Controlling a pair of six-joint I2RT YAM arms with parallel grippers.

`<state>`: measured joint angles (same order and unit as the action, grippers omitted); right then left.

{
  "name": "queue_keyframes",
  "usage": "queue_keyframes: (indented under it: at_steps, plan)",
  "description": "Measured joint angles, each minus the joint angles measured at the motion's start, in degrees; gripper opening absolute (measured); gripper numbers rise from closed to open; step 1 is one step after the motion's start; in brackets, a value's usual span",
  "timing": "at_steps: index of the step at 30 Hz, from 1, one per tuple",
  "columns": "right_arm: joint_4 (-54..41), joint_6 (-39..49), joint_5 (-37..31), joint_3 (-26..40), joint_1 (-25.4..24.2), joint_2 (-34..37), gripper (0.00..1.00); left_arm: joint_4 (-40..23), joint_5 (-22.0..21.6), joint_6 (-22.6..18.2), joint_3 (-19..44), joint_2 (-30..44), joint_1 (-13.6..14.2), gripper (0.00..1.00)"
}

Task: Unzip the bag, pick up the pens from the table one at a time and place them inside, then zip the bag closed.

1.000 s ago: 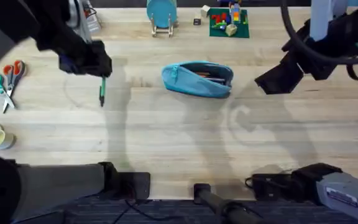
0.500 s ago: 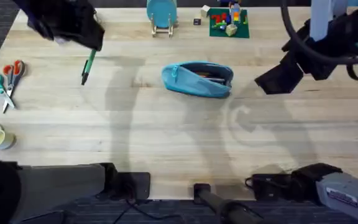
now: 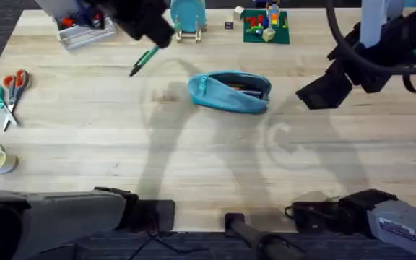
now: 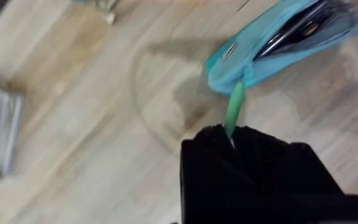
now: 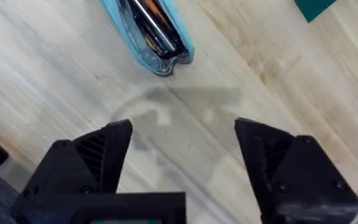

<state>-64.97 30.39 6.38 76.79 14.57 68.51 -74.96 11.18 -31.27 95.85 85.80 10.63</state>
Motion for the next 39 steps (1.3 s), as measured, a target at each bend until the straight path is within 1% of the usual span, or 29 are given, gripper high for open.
queue_keyframes:
  at_steps: [4,9,17,26,29,32,36,39]
  plan:
    - [0.0,0.0,0.0,0.0,0.0,0.0,0.998,4.2,2.7,-3.6,0.0,0.0,3.2,0.042]
    - [0.0,0.0,0.0,0.0,0.0,0.0,0.998,7.6,7.6,-8.0,0.0,0.0,4.9,0.042]
    - [0.0,0.0,0.0,0.0,0.0,0.0,0.998,9.0,18.1,-16.0,0.1,0.7,5.1,0.042]
    - [0.0,0.0,0.0,0.0,0.0,0.0,0.998,9.4,29.5,-26.9,0.3,9.3,5.1,0.042]
    - [0.0,0.0,0.0,0.0,0.0,0.0,0.998,10.4,32.6,-29.0,0.3,11.3,5.1,0.042]
    - [0.0,0.0,0.0,0.0,0.0,0.0,0.998,11.4,34.7,-30.1,0.3,12.1,5.6,0.042]
    - [0.0,0.0,0.0,0.0,0.0,0.0,0.998,13.0,36.1,-30.9,0.3,12.3,7.2,0.042]
    - [0.0,0.0,0.0,0.0,0.0,0.0,0.998,13.0,36.6,-31.1,0.3,12.5,8.6,0.042]
